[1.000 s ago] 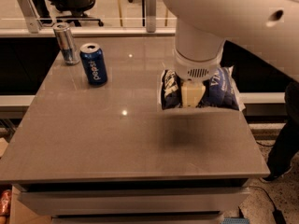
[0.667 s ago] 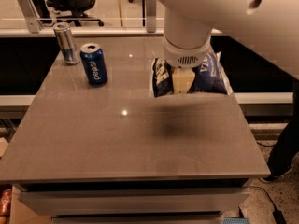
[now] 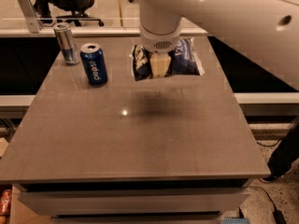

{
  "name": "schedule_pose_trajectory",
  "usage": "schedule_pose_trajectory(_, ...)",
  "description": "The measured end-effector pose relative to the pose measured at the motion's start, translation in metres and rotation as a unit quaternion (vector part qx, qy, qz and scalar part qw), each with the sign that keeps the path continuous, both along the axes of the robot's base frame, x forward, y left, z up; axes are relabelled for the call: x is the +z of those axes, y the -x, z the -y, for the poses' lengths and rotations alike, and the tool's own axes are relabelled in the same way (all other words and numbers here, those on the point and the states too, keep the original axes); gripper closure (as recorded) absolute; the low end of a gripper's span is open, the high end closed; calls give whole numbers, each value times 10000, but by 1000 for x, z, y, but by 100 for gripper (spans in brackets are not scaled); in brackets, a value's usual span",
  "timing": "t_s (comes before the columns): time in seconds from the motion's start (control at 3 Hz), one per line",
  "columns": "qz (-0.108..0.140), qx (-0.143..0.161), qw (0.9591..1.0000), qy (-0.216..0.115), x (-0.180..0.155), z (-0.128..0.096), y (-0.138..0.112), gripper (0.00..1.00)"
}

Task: Move blue chip bag near pepsi can

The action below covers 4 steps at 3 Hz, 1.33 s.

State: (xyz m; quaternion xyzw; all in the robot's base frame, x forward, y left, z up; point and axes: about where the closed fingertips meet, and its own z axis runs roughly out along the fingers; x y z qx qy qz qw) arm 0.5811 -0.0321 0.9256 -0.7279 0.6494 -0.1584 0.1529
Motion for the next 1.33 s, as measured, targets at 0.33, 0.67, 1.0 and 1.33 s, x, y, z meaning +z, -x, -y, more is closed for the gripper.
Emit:
schedule_pose_trajectory(0.33,-69,270,9996,-32,-11,-30,-24,100)
schedule_pose_trajectory(0.67,-203,507,9985,-21,-24,-56,-40,100)
schedule_pose_trajectory(1.0,-369,654,9972,-4,-40,-75,-52,100)
schedule_pose_trajectory(1.33,-522,722,9960,8,-55,-89,-65,100)
